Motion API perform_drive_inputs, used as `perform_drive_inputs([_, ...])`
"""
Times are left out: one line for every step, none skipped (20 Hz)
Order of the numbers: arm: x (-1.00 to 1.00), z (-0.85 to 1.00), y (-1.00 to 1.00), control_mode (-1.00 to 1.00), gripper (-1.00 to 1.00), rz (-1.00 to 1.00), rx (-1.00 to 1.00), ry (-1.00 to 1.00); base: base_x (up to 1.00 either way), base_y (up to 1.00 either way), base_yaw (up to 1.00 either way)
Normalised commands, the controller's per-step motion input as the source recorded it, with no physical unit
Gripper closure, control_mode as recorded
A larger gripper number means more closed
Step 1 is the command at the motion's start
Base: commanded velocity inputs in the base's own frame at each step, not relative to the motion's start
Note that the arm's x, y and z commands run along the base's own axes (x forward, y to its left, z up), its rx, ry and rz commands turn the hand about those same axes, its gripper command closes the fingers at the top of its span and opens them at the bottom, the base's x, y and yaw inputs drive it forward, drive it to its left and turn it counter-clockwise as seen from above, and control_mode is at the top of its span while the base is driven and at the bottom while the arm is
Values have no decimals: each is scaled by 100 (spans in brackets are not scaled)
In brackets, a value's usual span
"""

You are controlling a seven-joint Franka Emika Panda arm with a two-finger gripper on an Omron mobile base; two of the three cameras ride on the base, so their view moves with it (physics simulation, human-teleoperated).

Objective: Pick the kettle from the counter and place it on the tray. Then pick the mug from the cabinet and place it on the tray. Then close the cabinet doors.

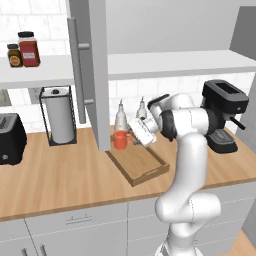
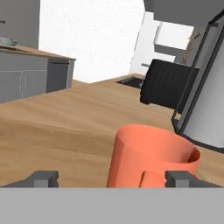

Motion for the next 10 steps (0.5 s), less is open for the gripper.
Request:
perform_drive_inputs([-16, 73, 2, -100, -100, 0, -6, 0, 0, 0, 0])
perform_drive_inputs([-31, 75, 0, -100, -100, 0, -5, 0, 0, 0, 0])
perform_drive_inputs([-39, 76, 0, -100, -100, 0, -4, 0, 0, 0, 0])
perform_drive_inputs([-41, 70, 0, -100, -100, -1, -5, 0, 0, 0, 0])
perform_drive_inputs([-50, 72, 0, -100, -100, -3, -5, 0, 0, 0, 0])
perform_drive_inputs([-65, 71, 0, -100, -100, -7, -3, -3, 0, 0, 0])
perform_drive_inputs([-72, 65, 0, -100, -100, -9, -2, -2, 0, 0, 0])
perform_drive_inputs([-69, 64, 0, -100, -100, -11, -2, 0, 0, 0, 0])
perform_drive_inputs([-71, 66, 0, -100, -100, -14, 0, 0, 0, 0, 0])
perform_drive_inputs([-81, 69, -12, -100, -100, -15, 0, 0, 0, 0, 0])
